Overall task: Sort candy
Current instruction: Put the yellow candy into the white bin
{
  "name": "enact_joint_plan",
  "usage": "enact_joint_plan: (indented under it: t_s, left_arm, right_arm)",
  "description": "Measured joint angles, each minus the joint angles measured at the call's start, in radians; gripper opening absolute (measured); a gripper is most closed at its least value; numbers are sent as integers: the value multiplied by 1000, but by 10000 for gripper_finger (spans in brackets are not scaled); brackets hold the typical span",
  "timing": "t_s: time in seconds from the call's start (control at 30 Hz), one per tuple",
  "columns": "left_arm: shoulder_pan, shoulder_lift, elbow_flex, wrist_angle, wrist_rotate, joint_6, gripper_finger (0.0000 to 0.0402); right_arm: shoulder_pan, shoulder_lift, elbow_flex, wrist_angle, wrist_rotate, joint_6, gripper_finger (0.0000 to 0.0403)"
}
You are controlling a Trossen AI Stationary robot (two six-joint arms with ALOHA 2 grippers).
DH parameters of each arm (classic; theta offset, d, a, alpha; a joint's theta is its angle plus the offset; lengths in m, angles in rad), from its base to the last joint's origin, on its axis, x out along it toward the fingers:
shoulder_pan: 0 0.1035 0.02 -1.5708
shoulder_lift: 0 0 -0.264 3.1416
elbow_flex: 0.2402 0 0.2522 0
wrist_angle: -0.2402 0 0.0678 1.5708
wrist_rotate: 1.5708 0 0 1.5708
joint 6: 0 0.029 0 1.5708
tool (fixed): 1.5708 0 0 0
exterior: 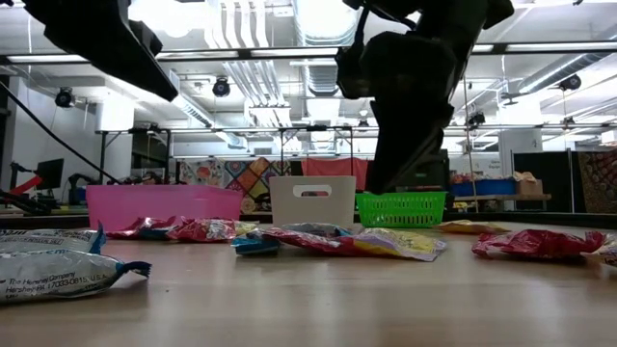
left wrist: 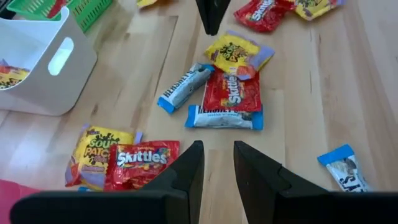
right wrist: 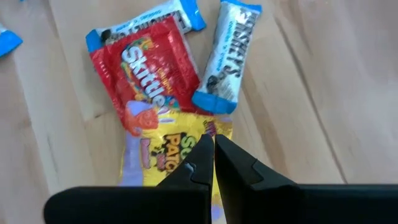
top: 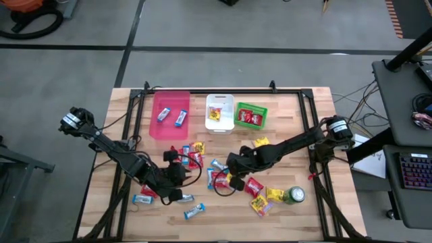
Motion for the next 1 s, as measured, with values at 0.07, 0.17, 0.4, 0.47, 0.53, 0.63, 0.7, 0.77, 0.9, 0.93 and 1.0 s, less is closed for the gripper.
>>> enact_joint_plan:
  t_s: [0.07, 0.17, 0.4, 0.47, 0.53, 0.63, 0.7, 0.77, 0.9, 0.93, 1.0]
  left_arm:
    - [0, 0, 0, 9, -6, 0, 72]
    - [0, 0, 0, 41, -10, 14, 72]
    - [2, 0, 0, 164, -38, 80, 72]
    - [3, 0, 0, 197, -52, 100, 72]
    - [4, 0, 0, 221, -59, 119, 72]
    - [7, 0, 0, 247, -60, 138, 72]
    - [9, 0, 0, 262, -60, 143, 72]
    - [15, 5, 0, 281, -60, 147, 72]
    - [28, 48, 0, 346, -61, 183, 72]
    - [32, 65, 0, 375, -61, 200, 72]
    - [38, 101, 0, 427, -60, 243, 72]
  right_arm:
    - [0, -1, 0, -4, -24, 0, 9]
    - [0, -2, 0, -20, -40, 0, 9]
    - [0, -8, 1, -67, -53, 2, 9]
    - [0, -14, 1, -86, -53, 6, 9]
    - [0, -19, 1, -90, -53, 9, 9]
    - [0, -30, 1, -105, -53, 10, 9]
    - [0, -36, 1, -104, -53, 11, 9]
    - [0, -42, 1, -104, -53, 11, 9]
    - [0, -51, 1, -102, -53, 10, 9]
    - [0, -52, 1, -102, -53, 11, 9]
    - [0, -53, 1, -102, -53, 19, 9]
